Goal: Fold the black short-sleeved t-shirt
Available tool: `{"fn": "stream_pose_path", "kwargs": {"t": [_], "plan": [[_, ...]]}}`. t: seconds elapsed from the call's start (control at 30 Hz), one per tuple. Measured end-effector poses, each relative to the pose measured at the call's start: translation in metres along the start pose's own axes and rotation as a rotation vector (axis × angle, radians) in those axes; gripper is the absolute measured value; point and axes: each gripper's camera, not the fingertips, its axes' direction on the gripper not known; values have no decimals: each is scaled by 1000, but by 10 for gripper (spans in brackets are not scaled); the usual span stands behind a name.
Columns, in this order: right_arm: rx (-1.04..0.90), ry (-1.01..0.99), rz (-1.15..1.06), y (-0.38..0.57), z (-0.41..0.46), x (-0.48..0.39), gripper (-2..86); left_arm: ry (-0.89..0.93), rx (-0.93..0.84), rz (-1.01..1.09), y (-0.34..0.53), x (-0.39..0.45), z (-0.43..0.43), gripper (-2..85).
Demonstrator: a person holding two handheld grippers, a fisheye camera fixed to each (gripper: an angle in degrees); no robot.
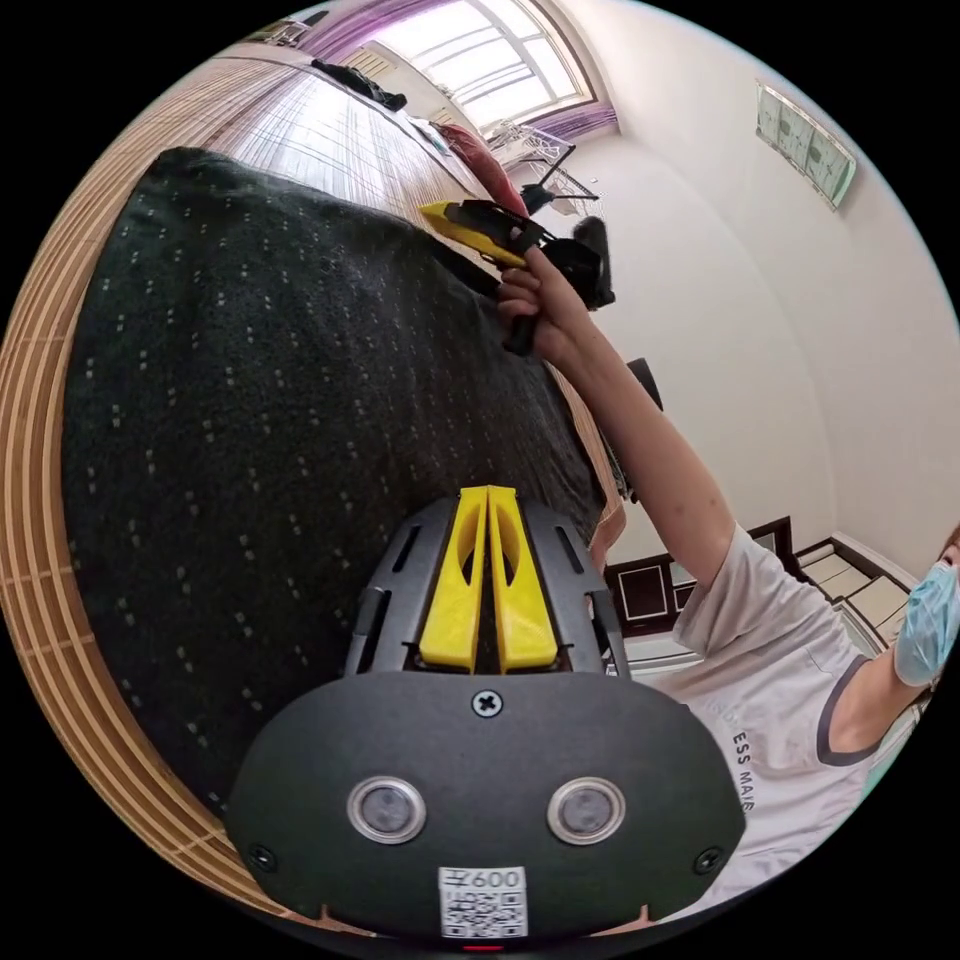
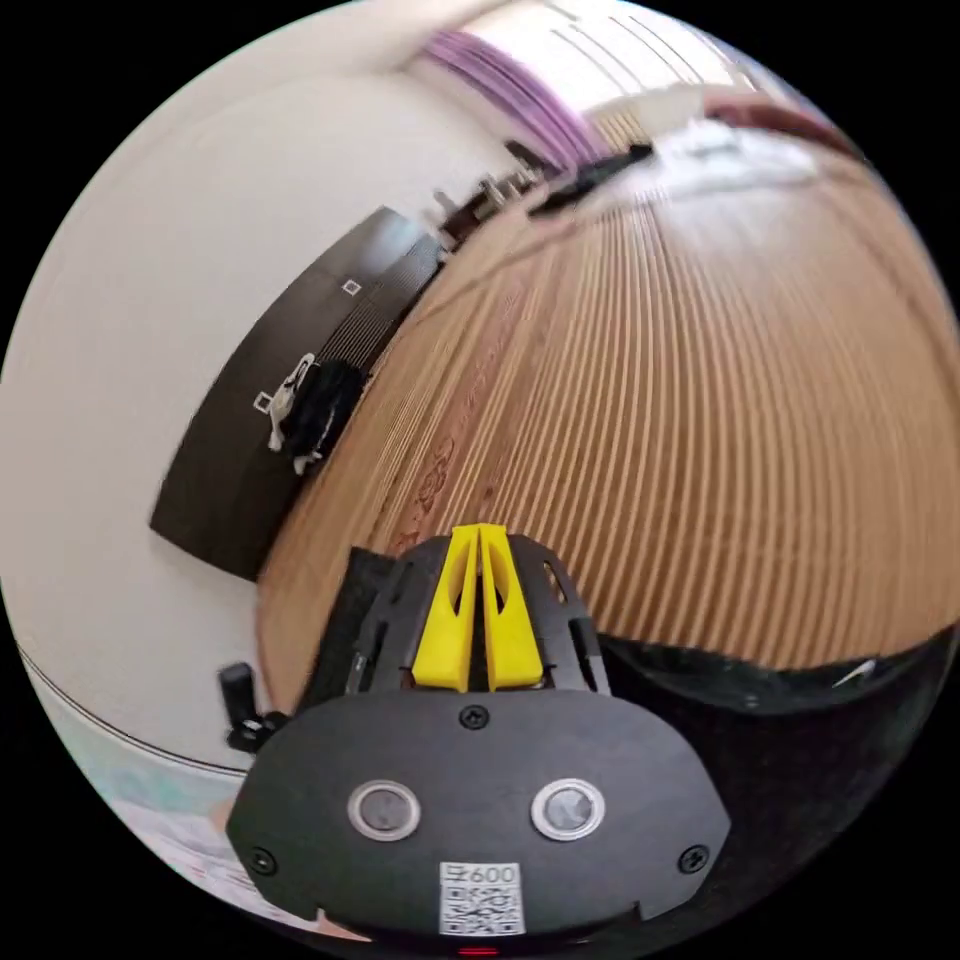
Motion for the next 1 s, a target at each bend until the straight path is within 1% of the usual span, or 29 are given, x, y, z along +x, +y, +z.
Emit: {"fn": "stream_pose_path", "kwargs": {"t": [0.03,0.07,0.1,0.13,0.17,0.2,0.23,0.27,0.3,0.33,0.37,0.4,0.47,0.5,0.6,0.63,0.67,0.7,0.77,0.83,0.9,0.97,1.0], "plan": [[-71,28,-170,5,5,-34,-8,-8,1,5,1,2,2,0],[-183,-111,-295,13,15,-57,-8,-9,1,6,1,2,3,0],[-244,-192,-326,17,21,-66,-8,-1,2,3,2,0,5,0],[-355,-254,-341,26,35,-77,-8,5,3,2,3,-1,6,0],[-408,-202,-350,37,46,-83,-8,18,4,-2,4,-3,8,0],[-415,-161,-347,41,50,-83,-8,22,5,-2,5,-4,10,0],[-381,-171,-318,46,50,-75,-8,13,5,3,7,-3,13,0],[-313,-174,-178,46,45,-51,-8,7,5,5,7,-3,14,0],[-269,-135,-90,47,40,-36,-8,-6,4,8,8,-2,18,0],[-178,31,118,55,24,-1,-8,-9,3,8,9,-2,20,1],[-67,69,269,68,0,26,-8,-9,3,6,10,-3,23,1],[-21,77,325,75,-12,35,-8,-5,3,4,12,-5,26,1],[94,181,391,98,-55,51,-8,-3,3,3,14,-7,32,1],[95,213,398,103,-63,55,-8,0,4,2,16,-9,36,1],[-33,399,422,127,-86,86,-8,9,6,0,21,-14,47,1],[-21,449,435,142,-106,95,-8,11,6,0,23,-15,51,1],[19,477,513,162,-132,102,-8,12,6,0,24,-16,54,1],[41,438,509,172,-145,101,-8,16,8,-2,26,-18,58,1],[80,120,393,215,-185,85,-6,20,12,-4,29,-21,66,1],[58,25,340,254,-212,64,-3,3,19,-3,34,-22,77,0],[6,8,268,295,-234,41,6,-30,23,15,38,-17,85,0],[-81,0,236,345,-258,25,45,-80,16,23,42,-8,93,0],[-94,-4,231,357,-264,23,52,-147,4,21,48,3,96,0]]}}
